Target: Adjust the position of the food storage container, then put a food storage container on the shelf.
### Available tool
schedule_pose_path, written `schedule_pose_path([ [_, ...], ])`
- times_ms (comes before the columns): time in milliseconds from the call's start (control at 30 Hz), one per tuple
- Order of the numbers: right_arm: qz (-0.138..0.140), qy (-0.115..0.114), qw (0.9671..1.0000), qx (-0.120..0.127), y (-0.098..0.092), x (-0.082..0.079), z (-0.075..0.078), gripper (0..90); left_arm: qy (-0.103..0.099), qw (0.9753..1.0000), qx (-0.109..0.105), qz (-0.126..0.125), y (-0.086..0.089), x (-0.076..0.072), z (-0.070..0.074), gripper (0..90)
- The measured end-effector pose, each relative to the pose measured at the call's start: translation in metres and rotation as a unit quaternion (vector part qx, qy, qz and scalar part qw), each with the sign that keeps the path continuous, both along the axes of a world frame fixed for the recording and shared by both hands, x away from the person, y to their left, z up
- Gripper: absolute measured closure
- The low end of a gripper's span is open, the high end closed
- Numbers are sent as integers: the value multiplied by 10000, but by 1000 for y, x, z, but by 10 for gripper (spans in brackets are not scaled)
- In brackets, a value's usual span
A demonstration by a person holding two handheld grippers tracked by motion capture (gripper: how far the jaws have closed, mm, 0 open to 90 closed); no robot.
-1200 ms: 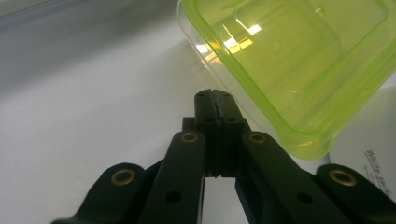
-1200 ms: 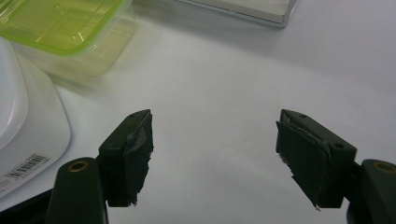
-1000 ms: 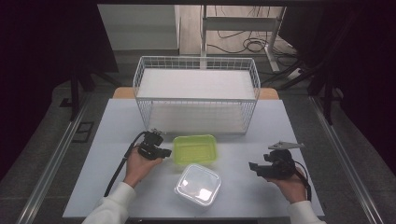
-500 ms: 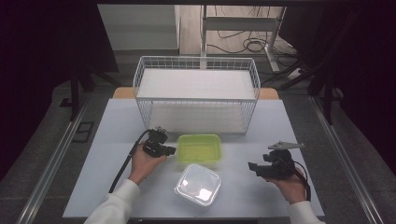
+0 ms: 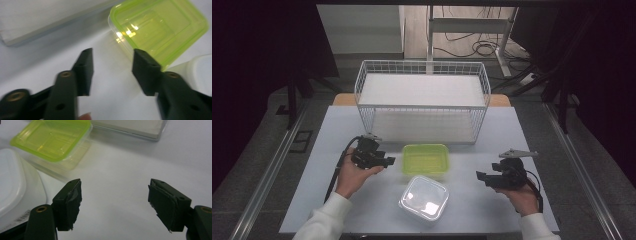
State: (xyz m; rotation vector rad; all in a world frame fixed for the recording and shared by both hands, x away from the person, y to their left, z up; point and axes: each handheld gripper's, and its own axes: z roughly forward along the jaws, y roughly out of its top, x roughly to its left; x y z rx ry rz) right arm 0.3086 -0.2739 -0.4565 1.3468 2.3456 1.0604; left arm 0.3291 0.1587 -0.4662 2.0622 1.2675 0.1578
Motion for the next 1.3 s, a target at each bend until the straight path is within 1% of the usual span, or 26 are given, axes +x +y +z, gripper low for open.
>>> schedule_pose_path([
  [33, 25, -2, 10000, 6, 1, 1, 0, 270, 0, 10000, -64, 25, 2, -1, 1, 425],
  [67, 25, -2, 10000, 6, 1, 1, 0, 270, 0, 10000, -64, 25, 2, -1, 1, 398],
  [100, 35, 0, 10000, 21, 3, 3, 1, 270, -48, 9999, -111, 100, 3, -3, 1, 371],
  [133, 35, 0, 10000, 21, 3, 3, 1, 270, -48, 9999, -111, 100, 3, -3, 1, 349],
  [167, 46, 9, 10000, 10, 5, 4, 1, 269, -45, 9999, -118, 96, 4, -4, 0, 334],
  [200, 62, 5, 10000, 22, 5, 4, 1, 269, -41, 9998, -178, 96, 3, -7, -1, 325],
  [267, 75, -33, 10000, 26, 6, 4, 2, 269, -6, 9997, -225, 91, 3, -10, -1, 310],
  [333, 95, -49, 9999, 30, 7, 5, 4, 269, -10, 9997, -221, 76, 3, -12, 0, 300],
  [367, 111, -79, 9999, 33, 8, 5, 5, 269, -39, 9995, -283, 100, 4, -15, 3, 297],
  [400, 123, -96, 9999, 37, 9, 6, 6, 269, -39, 9995, -283, 100, 4, -15, 3, 293],
  [433, 132, -117, 9998, 73, 10, 7, 7, 269, -11, 9990, -420, 124, 7, -17, 6, 290],
  [500, 162, -123, 9998, 82, 12, 7, 8, 269, 33, 9985, -527, 164, 10, -19, 7, 288],
  [600, 236, -92, 9997, 28, 15, 9, 5, 268, 66, 9982, -525, 266, 11, -20, 6, 282],
  [667, 280, -66, 9996, -1, 17, 9, 4, 268, 74, 9982, -520, 284, 11, -20, 6, 274],
  [733, 300, -78, 9995, -3, 18, 10, 4, 268, 76, 9979, -568, 308, 9, -20, 6, 271],
  [833, 284, -89, 9995, 98, 18, 11, 6, 269, 137, 9969, -674, 382, 9, -18, 4, 270],
  [900, 266, -22, 9995, 183, 19, 13, 5, 271, 174, 9967, -683, 407, 10, -17, 2, 267],
  [933, 266, -22, 9995, 183, 19, 13, 5, 271, 174, 9967, -683, 407, 10, -17, 2, 267],
  [967, 279, 42, 9993, 254, 21, 15, 4, 276, 224, 9960, -747, 434, 11, -15, 0, 268],
  [1033, 323, 92, 9989, 335, 26, 18, 4, 283, 282, 9949, -863, 441, 11, -12, -1, 268],
  [1067, 323, 92, 9989, 335, 26, 18, 4, 283, 282, 9949, -863, 441, 11, -12, -1, 269],
  [1100, 346, 143, 9984, 413, 30, 20, 4, 288, 319, 9938, -972, 445, 11, -9, -2, 271],
  [1167, 410, 193, 9976, 529, 36, 23, 5, 296, 363, 9930, -1052, 406, 9, -7, -4, 276],
  [1233, 452, 238, 9971, 562, 42, 24, 6, 303, 440, 9903, -1272, 334, 8, -5, -4, 283],
  [1267, 458, 277, 9969, 583, 45, 25, 6, 304, 409, 9914, -1203, 313, 7, -4, -3, 287],
  [1300, 468, 297, 9967, 589, 47, 26, 6, 306, 351, 9935, -1034, 312, 5, -3, -3, 288],
])
